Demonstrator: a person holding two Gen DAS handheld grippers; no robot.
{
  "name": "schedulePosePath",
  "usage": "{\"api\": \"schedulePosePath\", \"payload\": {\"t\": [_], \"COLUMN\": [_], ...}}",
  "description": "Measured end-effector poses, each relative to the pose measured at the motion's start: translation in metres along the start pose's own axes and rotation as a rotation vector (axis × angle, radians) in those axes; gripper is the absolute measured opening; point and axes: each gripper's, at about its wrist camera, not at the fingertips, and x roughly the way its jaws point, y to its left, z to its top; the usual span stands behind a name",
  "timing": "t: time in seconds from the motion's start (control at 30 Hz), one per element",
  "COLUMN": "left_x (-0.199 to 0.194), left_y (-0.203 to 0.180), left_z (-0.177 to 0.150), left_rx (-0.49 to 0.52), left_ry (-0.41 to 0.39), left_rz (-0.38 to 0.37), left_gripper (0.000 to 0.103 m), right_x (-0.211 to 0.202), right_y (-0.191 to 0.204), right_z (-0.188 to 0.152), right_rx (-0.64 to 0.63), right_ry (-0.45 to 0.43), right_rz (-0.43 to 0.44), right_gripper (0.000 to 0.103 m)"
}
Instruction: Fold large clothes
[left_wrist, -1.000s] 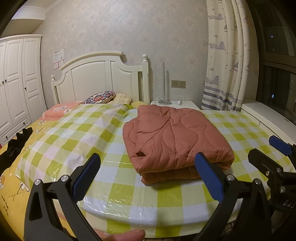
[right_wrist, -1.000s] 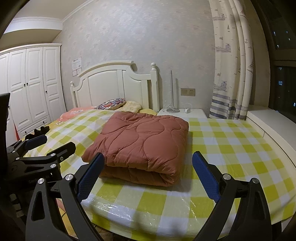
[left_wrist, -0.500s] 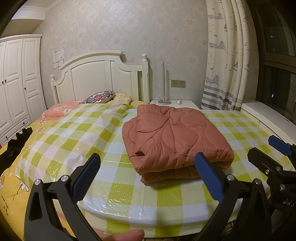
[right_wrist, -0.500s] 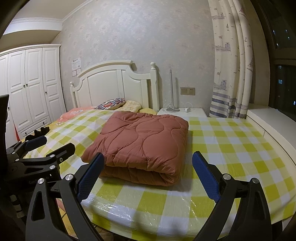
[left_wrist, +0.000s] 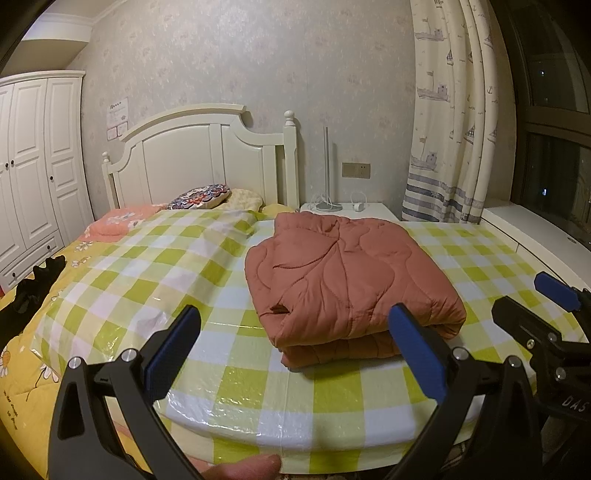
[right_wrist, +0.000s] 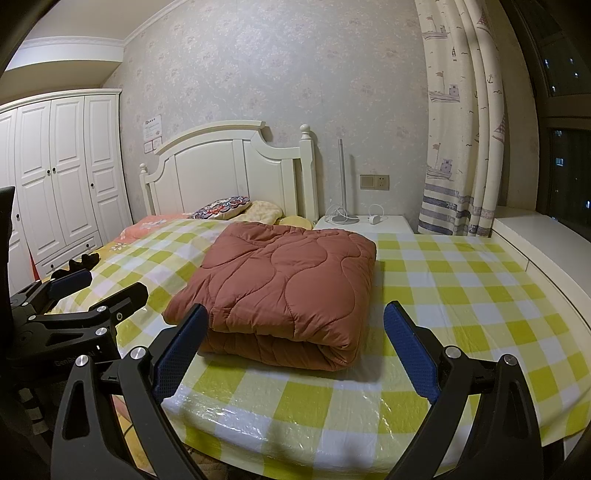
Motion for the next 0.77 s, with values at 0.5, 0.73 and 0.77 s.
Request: {"api": "schedulePosePath", "payload": {"t": [0.5, 0.73, 0.77], "left_x": [0.006, 0.09, 0.106], "left_y": [-0.007, 0.051, 0.071], "left_z": [-0.004, 0.012, 0.02], "left_rx": [-0.021, -0.055, -0.074], "left_ry": [-0.019, 0.194, 0.217], "left_rz": [-0.056, 0.014, 0.055], "left_gripper": [0.101, 0.101, 0.101], "right_x": [0.016, 0.035, 0.033], "right_y": [0.0, -0.06, -0.08], "right_z": [-0.012, 0.003, 0.011], "right_rx": [0.033, 0.095, 0.107], "right_ry": [0.048, 0.096, 0.092], "right_rz": [0.004, -0.083, -0.126], "right_gripper": [0.092, 0.092, 0.092]}}
